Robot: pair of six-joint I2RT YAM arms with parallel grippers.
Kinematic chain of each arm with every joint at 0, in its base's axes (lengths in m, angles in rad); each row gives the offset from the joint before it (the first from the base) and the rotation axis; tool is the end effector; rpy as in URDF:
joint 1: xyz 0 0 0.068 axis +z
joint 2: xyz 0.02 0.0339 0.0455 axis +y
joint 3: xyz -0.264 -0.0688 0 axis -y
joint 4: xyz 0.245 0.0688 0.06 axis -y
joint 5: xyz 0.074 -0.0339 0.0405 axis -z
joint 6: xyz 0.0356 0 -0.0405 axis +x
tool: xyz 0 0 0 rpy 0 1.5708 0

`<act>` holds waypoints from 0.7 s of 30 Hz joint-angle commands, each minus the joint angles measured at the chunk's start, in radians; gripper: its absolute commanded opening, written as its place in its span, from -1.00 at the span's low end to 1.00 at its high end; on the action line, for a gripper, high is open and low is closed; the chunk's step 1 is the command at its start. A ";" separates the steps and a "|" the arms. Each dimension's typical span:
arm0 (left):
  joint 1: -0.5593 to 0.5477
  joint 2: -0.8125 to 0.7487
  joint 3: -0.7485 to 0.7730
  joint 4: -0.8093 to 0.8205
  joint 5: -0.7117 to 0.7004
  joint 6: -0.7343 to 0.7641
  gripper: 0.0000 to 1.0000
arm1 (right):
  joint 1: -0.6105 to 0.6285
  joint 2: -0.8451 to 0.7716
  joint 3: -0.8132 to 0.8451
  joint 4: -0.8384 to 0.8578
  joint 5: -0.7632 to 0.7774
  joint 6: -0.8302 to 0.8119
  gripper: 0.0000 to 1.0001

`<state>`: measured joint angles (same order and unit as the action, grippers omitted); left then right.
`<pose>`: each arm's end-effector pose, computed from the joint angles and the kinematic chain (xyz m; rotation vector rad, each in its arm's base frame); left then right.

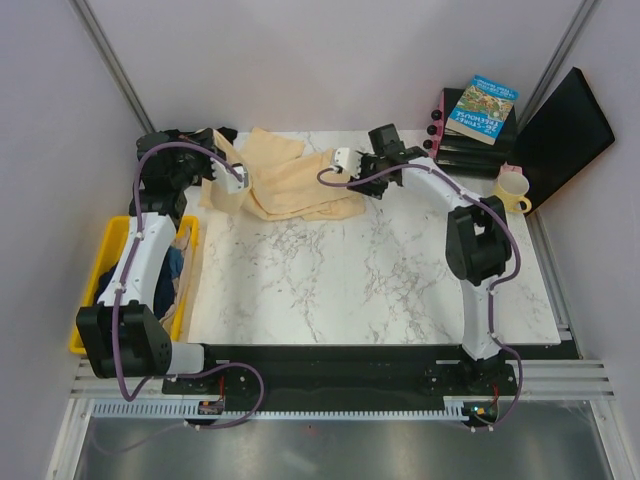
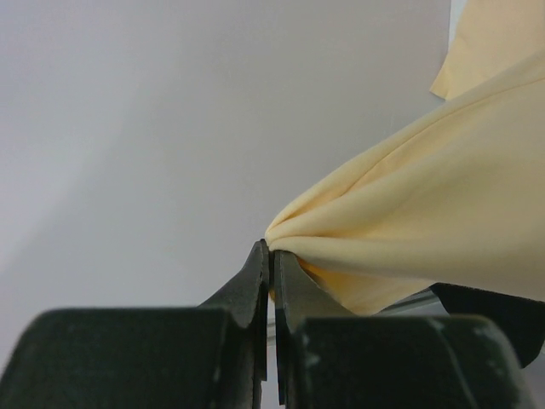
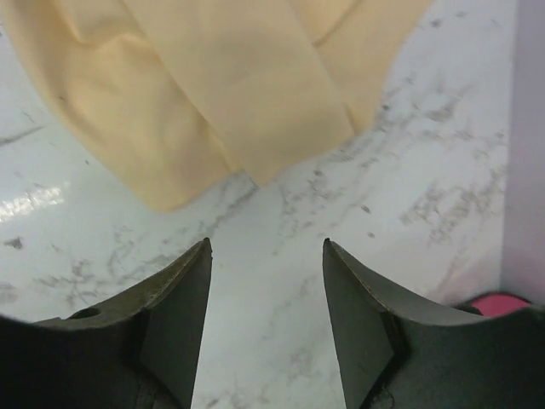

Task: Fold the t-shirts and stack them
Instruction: Flatten out the tshirt

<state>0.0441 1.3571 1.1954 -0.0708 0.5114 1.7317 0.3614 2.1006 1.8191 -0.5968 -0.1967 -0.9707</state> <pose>0.3182 -0.0034 0.3671 1.6007 0.9231 0.8117 0.4418 0.1745 0.2471 -1.5662 1.8533 -0.0342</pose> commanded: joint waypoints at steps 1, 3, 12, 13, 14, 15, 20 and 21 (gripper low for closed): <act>-0.007 -0.010 0.007 0.066 -0.017 0.032 -0.96 | 0.042 0.059 -0.032 0.080 -0.043 -0.040 0.25; -0.013 -0.010 0.004 0.068 -0.031 0.029 -0.96 | 0.050 0.088 -0.032 0.119 -0.026 -0.046 0.25; -0.027 -0.018 -0.010 0.068 -0.062 0.012 -0.96 | 0.060 0.199 0.051 0.209 0.037 -0.059 0.28; -0.027 -0.018 -0.010 0.066 -0.063 0.011 -0.96 | 0.060 0.202 0.060 0.210 0.034 -0.059 0.27; -0.027 -0.016 -0.008 0.068 -0.066 0.011 -0.96 | 0.060 0.206 0.065 0.212 0.033 -0.060 0.28; -0.027 -0.016 -0.010 0.068 -0.068 0.012 -0.96 | 0.060 0.210 0.068 0.212 0.029 -0.063 0.27; -0.027 -0.015 -0.013 0.066 -0.076 0.017 -0.96 | 0.060 0.237 0.080 0.219 0.036 -0.091 0.24; -0.029 -0.012 -0.013 0.068 -0.077 0.017 -0.96 | 0.060 0.242 0.083 0.219 0.036 -0.094 0.23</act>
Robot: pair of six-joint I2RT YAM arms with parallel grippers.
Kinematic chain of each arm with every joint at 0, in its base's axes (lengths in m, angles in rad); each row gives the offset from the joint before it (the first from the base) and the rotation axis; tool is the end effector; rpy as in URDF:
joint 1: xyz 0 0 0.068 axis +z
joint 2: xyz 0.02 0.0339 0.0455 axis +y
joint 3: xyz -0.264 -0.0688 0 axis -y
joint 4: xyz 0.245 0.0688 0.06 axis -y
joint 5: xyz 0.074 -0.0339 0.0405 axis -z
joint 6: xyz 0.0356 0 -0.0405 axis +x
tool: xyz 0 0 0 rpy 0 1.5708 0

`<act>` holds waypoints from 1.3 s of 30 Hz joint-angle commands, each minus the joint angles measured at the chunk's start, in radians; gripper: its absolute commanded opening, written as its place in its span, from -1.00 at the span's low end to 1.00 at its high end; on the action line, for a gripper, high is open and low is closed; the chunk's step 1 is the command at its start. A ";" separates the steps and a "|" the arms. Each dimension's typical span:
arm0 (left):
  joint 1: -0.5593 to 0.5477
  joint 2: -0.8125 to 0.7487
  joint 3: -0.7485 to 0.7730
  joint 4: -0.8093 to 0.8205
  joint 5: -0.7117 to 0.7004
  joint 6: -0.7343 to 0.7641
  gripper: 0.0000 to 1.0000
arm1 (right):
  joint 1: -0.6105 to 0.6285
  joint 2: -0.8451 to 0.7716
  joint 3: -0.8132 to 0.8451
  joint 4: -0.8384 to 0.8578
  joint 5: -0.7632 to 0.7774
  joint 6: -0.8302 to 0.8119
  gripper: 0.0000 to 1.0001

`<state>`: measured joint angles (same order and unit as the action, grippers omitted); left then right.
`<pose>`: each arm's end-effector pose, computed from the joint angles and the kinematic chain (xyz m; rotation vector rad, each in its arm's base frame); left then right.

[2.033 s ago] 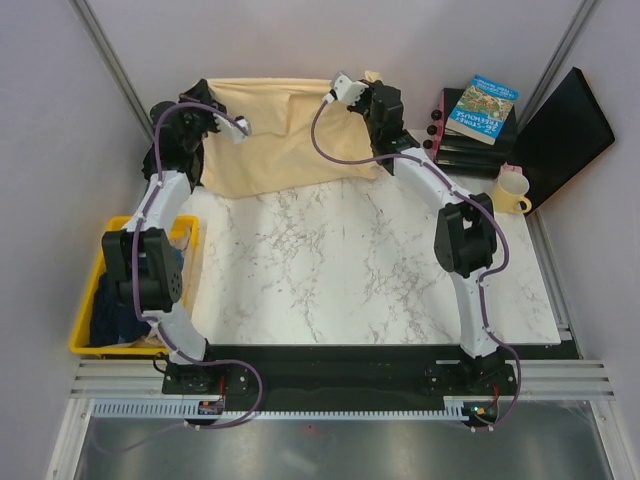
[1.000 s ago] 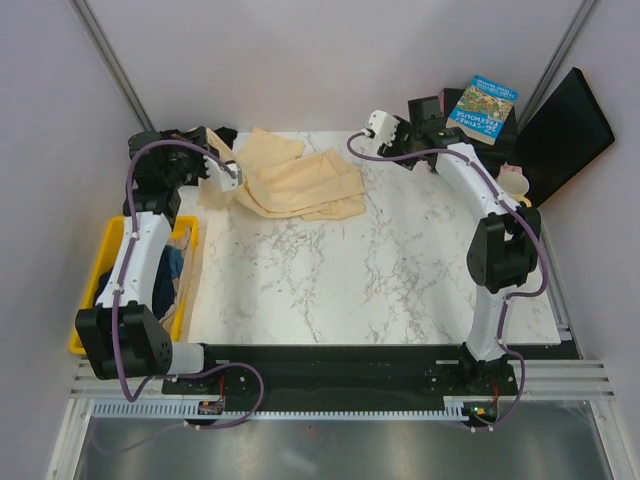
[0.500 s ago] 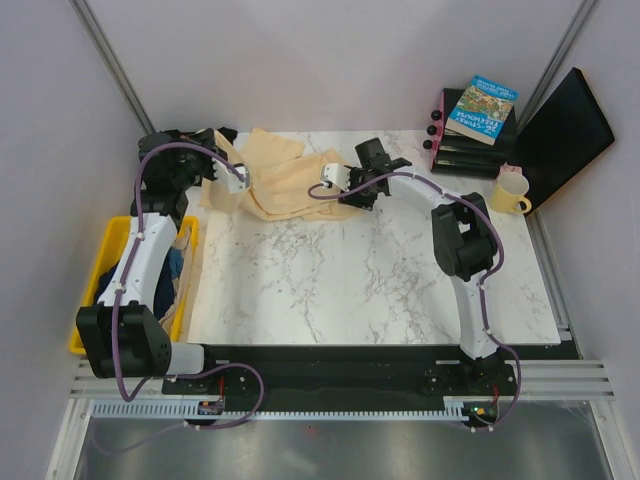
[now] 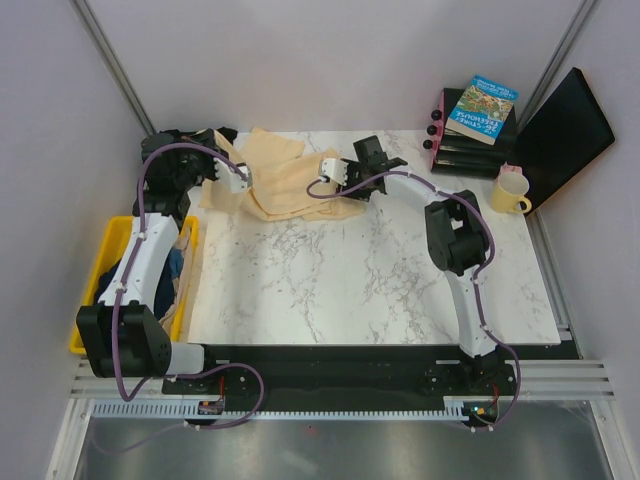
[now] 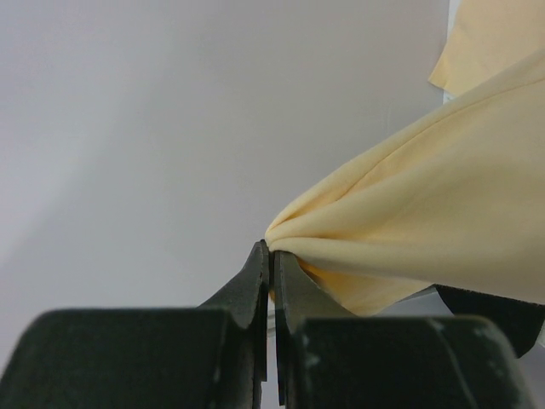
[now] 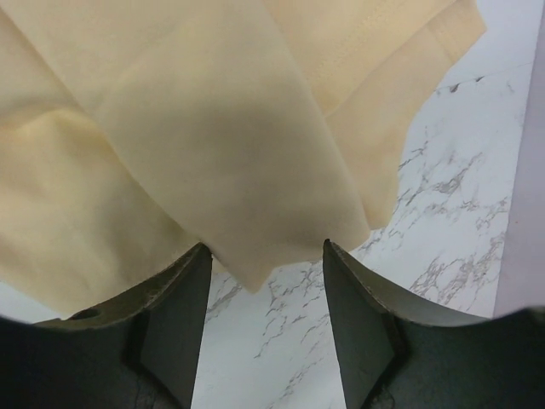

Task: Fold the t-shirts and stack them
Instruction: Flatten out the tshirt

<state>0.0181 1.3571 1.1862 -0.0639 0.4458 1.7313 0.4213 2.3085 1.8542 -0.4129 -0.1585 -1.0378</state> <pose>0.3191 -0.0096 0.3643 1.6017 0.9541 0.8444 0.4674 0.2156 0.1720 -1.6685 1.7601 -0.0865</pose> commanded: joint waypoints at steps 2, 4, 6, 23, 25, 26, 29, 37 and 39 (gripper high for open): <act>-0.006 -0.010 -0.002 0.087 -0.015 0.020 -0.96 | 0.001 0.051 0.063 0.036 -0.006 -0.028 0.08; -0.004 -0.006 0.001 0.088 -0.016 0.020 -0.96 | 0.002 0.064 0.077 0.036 -0.007 -0.028 0.01; -0.004 -0.003 0.009 0.088 -0.018 0.020 -0.96 | 0.004 0.071 0.083 0.034 -0.007 -0.027 -0.01; -0.006 0.013 0.012 0.124 -0.042 0.028 -0.96 | -0.024 -0.124 0.077 0.089 0.122 -0.117 -1.00; -0.006 0.022 0.012 0.150 -0.045 0.027 -0.96 | -0.047 -0.153 0.114 0.103 0.143 -0.146 -1.00; -0.004 0.027 0.013 0.174 -0.050 0.031 -0.96 | -0.056 -0.159 0.131 0.112 0.152 -0.154 -1.00; -0.004 0.046 0.015 0.240 -0.052 0.031 -0.96 | -0.087 -0.156 0.201 0.147 0.210 -0.177 -1.00; 0.006 0.319 0.277 0.599 -0.214 -0.045 -0.96 | -0.110 -0.037 0.209 0.690 0.493 -0.281 -1.00; 0.017 0.440 0.455 0.663 -0.272 -0.088 -0.96 | -0.122 -0.003 0.274 0.869 0.557 -0.312 -1.00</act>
<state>0.0162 1.6585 1.3640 0.3107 0.3069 1.7206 0.3000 2.2292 2.0441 0.0563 0.2104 -1.2739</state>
